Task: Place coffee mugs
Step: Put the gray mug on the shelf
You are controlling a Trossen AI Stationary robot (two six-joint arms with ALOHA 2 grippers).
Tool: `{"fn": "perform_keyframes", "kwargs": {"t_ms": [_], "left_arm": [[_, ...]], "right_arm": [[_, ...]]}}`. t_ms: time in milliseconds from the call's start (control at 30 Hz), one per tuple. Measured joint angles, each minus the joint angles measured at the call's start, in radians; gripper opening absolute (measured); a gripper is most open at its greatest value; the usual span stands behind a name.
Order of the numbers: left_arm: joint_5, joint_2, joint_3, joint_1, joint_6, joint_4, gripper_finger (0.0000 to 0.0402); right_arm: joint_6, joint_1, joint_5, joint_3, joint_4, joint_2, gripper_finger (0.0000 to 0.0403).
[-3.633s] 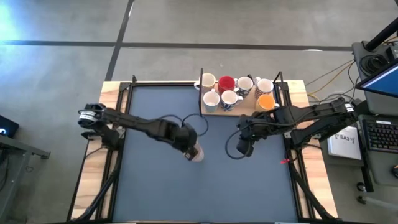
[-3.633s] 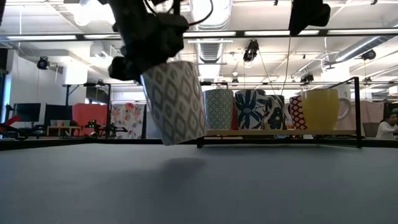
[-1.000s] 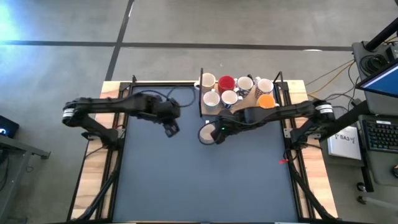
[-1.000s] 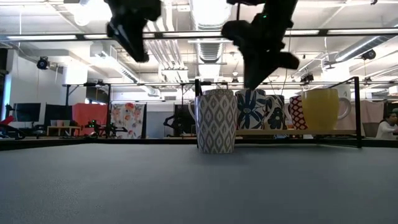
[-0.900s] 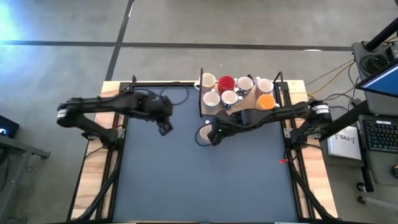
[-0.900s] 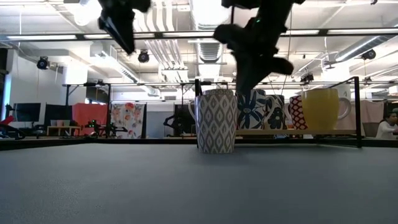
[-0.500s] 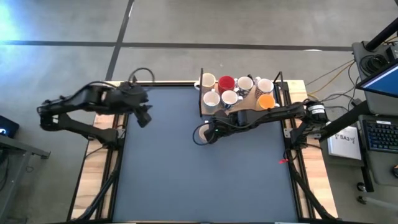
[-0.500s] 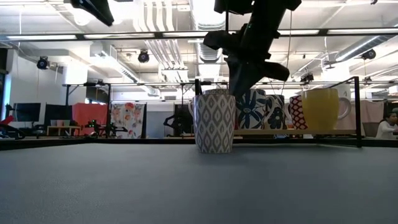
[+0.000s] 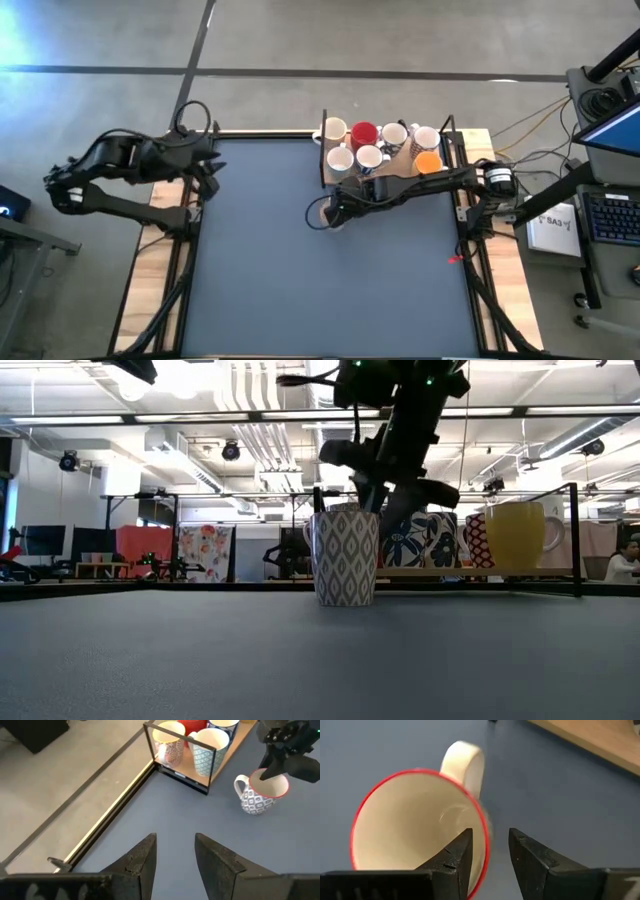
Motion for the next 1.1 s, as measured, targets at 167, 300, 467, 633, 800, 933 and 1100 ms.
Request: {"fn": "perform_keyframes", "kwargs": {"t_ms": [167, 300, 467, 633, 800, 933, 1100], "left_arm": [[-0.03, -0.027, 0.0, 0.0, 0.0, -0.029, 0.0116], [-0.059, -0.046, 0.0, 0.0, 0.0, -0.033, 0.0116], [-0.076, -0.065, 0.0, 0.0, 0.0, -0.033, 0.0116], [-0.078, -0.09, 0.0, 0.0, 0.0, -0.033, 0.0116], [-0.078, -0.119, 0.0, 0.0, 0.0, -0.038, 0.0116], [-0.078, -0.141, 0.0, 0.0, 0.0, -0.04, 0.0116], [-0.078, -0.15, 0.0, 0.0, -0.014, -0.04, 0.0116]], "right_arm": [[0.033, -0.024, -0.001, 0.0, 0.002, -0.003, 0.0099], [0.033, -0.036, -0.012, 0.0, 0.002, -0.005, 0.0055], [0.023, -0.04, -0.029, 0.0, 0.001, -0.003, 0.0017], [0.023, -0.041, -0.049, 0.0, -0.036, -0.033, 0.0016], [0.007, -0.043, -0.047, 0.038, -0.252, -0.076, 0.0015], [0.02, -0.044, -0.045, 0.048, -0.424, -0.129, 0.0015], [0.074, -0.044, -0.043, 0.047, -0.554, -0.2, 0.0014]]}}
